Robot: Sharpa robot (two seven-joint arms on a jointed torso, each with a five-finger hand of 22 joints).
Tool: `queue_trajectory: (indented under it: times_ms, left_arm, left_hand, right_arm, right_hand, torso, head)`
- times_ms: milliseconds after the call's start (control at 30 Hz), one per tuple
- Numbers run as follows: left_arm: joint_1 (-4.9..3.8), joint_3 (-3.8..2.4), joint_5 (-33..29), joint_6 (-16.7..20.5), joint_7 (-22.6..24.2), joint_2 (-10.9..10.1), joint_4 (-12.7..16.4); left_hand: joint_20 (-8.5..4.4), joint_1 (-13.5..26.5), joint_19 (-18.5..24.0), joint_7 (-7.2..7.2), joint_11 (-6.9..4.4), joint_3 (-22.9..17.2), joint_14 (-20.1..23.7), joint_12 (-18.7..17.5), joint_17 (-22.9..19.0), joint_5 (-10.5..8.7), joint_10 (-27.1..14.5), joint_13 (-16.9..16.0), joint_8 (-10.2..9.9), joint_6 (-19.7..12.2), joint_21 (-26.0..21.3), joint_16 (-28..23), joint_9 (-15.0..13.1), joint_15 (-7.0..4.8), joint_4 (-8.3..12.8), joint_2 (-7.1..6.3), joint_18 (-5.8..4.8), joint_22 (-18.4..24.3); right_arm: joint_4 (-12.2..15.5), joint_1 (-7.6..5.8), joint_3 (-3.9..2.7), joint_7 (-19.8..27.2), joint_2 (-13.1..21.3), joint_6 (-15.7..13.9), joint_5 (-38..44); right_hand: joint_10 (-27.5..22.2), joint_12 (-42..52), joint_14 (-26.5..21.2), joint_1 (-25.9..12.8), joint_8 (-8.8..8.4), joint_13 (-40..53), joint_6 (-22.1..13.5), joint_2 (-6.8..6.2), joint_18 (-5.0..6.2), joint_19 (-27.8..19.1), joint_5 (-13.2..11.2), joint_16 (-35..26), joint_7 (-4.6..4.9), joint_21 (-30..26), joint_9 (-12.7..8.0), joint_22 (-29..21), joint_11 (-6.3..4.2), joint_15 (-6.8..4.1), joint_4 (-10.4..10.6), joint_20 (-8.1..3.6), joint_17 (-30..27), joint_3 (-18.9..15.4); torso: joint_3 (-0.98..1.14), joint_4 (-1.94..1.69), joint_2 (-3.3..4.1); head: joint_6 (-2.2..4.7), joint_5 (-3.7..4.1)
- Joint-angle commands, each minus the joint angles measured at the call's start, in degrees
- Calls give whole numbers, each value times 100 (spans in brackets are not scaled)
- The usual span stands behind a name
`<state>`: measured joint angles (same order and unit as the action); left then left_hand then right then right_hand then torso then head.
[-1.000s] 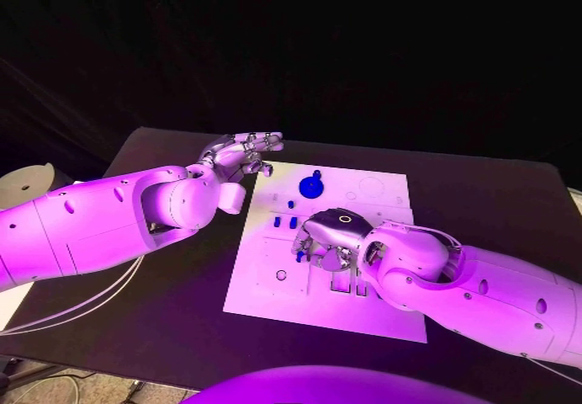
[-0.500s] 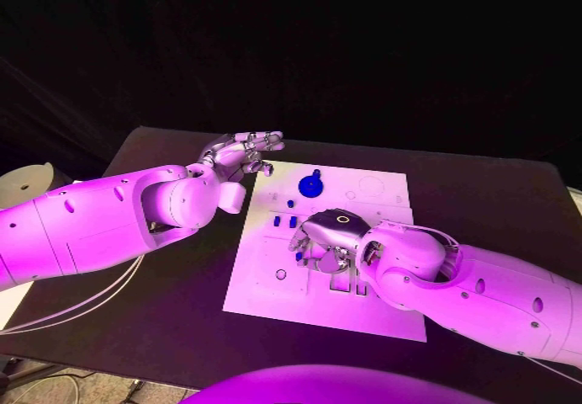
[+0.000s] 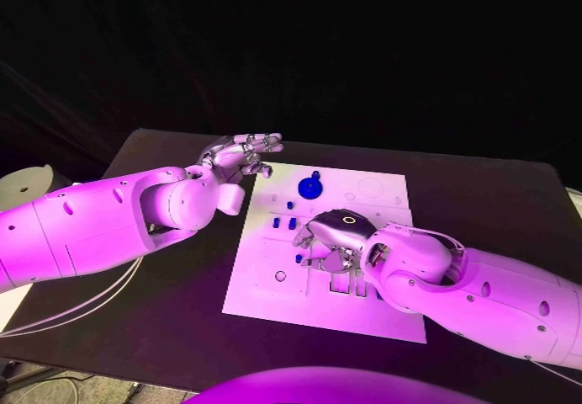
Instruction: Assemble the parts on the task board
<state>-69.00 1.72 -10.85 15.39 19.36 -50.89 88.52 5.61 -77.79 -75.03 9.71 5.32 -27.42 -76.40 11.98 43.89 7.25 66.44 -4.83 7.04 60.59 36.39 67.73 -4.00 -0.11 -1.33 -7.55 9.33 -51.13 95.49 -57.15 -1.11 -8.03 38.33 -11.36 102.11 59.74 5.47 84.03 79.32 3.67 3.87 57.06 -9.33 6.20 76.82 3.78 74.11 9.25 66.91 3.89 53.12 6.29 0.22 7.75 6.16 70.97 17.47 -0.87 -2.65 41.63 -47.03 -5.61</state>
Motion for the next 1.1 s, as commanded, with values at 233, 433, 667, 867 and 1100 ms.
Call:
queue_trajectory:
  times_ms: [233, 433, 667, 867, 1100]
  left_arm:
    - [-2, 1, -7, -123, 0, -23, 7]
    - [-1, 3, 16, -132, 0, -35, 14]
    - [-1, 5, 40, -148, -4, -35, 15]
    - [1, 6, 44, -159, -7, -30, 9]
    - [4, 6, 46, -164, -6, -27, 4]
  left_hand:
    - [12, -46, 3, -11, -15, 8, 19, 31, -7, 30, -43, -8, 31, -43, -25, -16, 7, 30, 22, 16, 54, 4]
    - [12, -46, 3, -11, -15, 8, 19, 31, -7, 30, -43, -8, 31, -43, -25, -16, 7, 30, 22, 16, 54, 4]
    - [12, -46, 3, -11, -15, 8, 19, 31, -7, 30, -43, -8, 31, -43, -25, -16, 7, 30, 22, 16, 54, 4]
    - [12, -46, 3, -11, -15, 9, 19, 32, -8, 30, -44, -8, 32, -44, -25, -16, 7, 30, 22, 16, 54, 4]
    - [14, -45, 2, -10, -14, 15, 22, 38, -11, 29, -48, -9, 35, -47, -23, -15, 7, 31, 25, 19, 52, 3]
  right_arm:
    - [490, -166, -118, -128, 690, -425, -402]
    - [609, -514, -155, -369, 1227, -198, -517]
    - [610, -673, -163, -538, 1575, 98, -373]
    - [604, -675, -157, -532, 1605, 268, -276]
    - [580, -628, -145, -499, 1511, 429, -209]
  right_hand:
    - [53, 142, 191, 60, 5, 6, 80, 37, 85, -18, 30, -34, -53, -22, 5, 3, -76, 22, -35, 2, -17, -118]
    - [-344, 33, 201, 92, -15, -28, -58, -41, 98, 2, 13, -50, -206, -55, -14, -34, -121, -128, 2, -91, -54, -497]
    - [-533, 20, 238, 282, -7, -20, -127, -68, 85, 53, 14, -45, -312, -91, -9, -57, -246, -266, 221, -244, -61, -989]
    - [-426, 97, 258, 394, 7, -7, -55, -4, 77, 90, 8, -37, -340, -86, 0, -42, -255, -266, 293, -247, -61, -1041]
    - [-162, 235, 262, 515, 25, -5, 106, 135, 71, 129, -3, -62, -346, -88, 10, -35, -262, -242, 315, -229, -99, -1014]
  torso:
    - [-4, 23, -5]
    - [-5, 50, -11]
    - [7, 56, -4]
    - [-2, 45, -8]
    - [-5, 35, -7]
  head:
    - [70, 93]
    - [123, 155]
    - [153, 170]
    - [150, 183]
    - [152, 181]
